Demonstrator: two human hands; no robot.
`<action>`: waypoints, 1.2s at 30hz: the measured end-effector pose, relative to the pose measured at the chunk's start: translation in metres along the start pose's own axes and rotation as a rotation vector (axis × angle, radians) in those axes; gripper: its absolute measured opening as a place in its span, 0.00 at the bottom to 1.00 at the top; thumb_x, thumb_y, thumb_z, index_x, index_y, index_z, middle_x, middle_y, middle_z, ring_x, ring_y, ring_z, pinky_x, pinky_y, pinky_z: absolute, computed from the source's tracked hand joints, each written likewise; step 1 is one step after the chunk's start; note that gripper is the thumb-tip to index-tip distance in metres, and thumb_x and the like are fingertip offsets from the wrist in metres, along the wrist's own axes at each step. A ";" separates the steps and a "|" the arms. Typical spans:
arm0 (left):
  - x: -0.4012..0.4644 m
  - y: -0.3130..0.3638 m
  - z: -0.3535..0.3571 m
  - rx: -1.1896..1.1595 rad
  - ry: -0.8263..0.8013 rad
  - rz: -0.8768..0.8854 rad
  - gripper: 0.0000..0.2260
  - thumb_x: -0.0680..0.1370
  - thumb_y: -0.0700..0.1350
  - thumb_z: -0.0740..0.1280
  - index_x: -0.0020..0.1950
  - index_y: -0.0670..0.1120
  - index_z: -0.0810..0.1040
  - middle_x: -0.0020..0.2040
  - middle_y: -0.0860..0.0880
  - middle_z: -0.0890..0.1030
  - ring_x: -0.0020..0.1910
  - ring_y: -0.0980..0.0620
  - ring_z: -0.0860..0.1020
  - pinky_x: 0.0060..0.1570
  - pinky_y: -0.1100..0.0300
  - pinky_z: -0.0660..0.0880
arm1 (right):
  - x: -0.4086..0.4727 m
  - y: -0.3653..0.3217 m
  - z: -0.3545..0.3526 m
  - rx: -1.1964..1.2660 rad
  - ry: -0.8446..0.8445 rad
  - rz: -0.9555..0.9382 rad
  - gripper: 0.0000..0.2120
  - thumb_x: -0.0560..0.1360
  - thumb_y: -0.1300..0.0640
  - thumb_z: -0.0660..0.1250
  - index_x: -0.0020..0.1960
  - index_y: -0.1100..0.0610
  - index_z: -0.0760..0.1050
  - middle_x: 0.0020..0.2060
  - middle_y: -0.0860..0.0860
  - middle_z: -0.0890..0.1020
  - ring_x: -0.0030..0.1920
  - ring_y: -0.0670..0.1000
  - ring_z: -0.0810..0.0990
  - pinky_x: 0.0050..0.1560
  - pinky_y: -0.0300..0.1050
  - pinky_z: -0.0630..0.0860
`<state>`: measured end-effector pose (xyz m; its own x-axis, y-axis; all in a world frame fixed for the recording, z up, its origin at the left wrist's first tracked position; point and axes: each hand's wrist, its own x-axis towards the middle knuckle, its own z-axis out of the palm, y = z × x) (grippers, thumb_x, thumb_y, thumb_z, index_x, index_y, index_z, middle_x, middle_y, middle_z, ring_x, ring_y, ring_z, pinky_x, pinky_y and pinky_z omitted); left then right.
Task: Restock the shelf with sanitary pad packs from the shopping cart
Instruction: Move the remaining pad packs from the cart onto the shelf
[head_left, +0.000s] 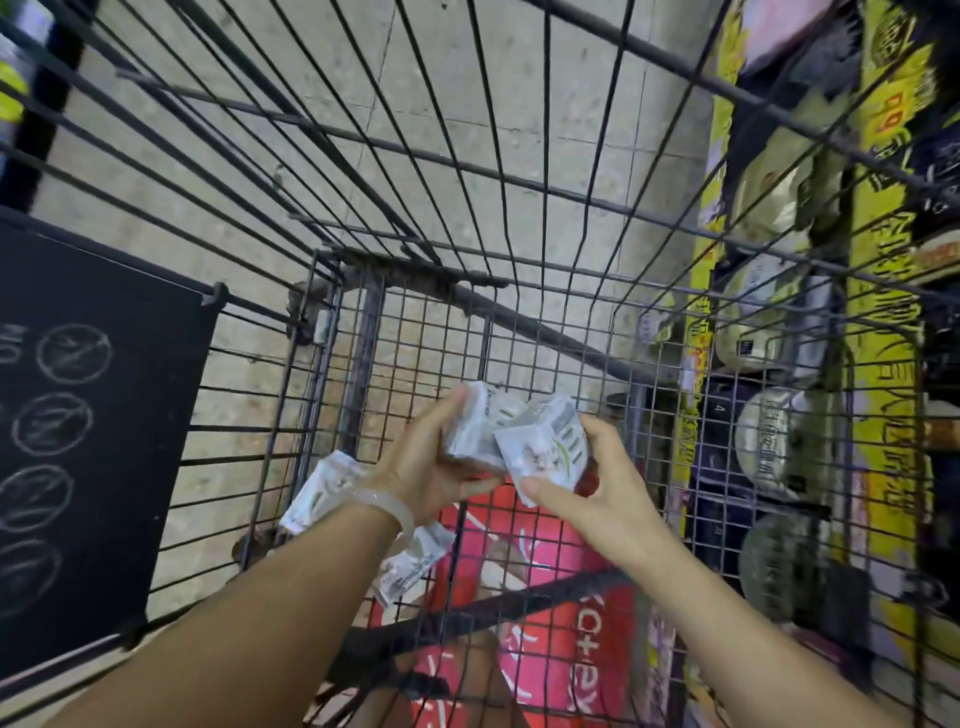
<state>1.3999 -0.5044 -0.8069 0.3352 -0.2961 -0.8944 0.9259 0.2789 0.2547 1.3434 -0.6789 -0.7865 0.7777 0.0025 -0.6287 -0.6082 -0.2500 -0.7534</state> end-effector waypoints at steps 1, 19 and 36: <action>-0.001 -0.001 -0.001 0.039 -0.005 -0.008 0.19 0.71 0.52 0.68 0.56 0.41 0.79 0.50 0.42 0.84 0.48 0.45 0.82 0.50 0.48 0.80 | 0.001 0.002 0.000 0.011 0.000 0.013 0.27 0.67 0.57 0.76 0.59 0.44 0.65 0.51 0.37 0.76 0.48 0.28 0.75 0.47 0.23 0.71; 0.012 -0.022 -0.004 0.628 0.606 0.218 0.11 0.79 0.44 0.59 0.61 0.45 0.72 0.39 0.53 0.75 0.38 0.55 0.73 0.40 0.60 0.70 | 0.001 0.012 0.004 -0.107 0.305 0.161 0.31 0.67 0.56 0.75 0.64 0.55 0.63 0.47 0.45 0.75 0.42 0.42 0.72 0.37 0.28 0.64; 0.021 -0.027 0.003 0.646 0.552 0.119 0.33 0.73 0.70 0.45 0.55 0.48 0.78 0.49 0.46 0.82 0.48 0.46 0.80 0.54 0.49 0.77 | -0.001 0.007 0.014 -0.190 0.384 0.142 0.33 0.65 0.48 0.76 0.62 0.55 0.62 0.52 0.50 0.77 0.50 0.51 0.76 0.46 0.43 0.69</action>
<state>1.3821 -0.5212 -0.8315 0.4592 0.2359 -0.8565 0.8635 -0.3447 0.3681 1.3363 -0.6669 -0.7942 0.7134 -0.3952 -0.5787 -0.7007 -0.3956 -0.5937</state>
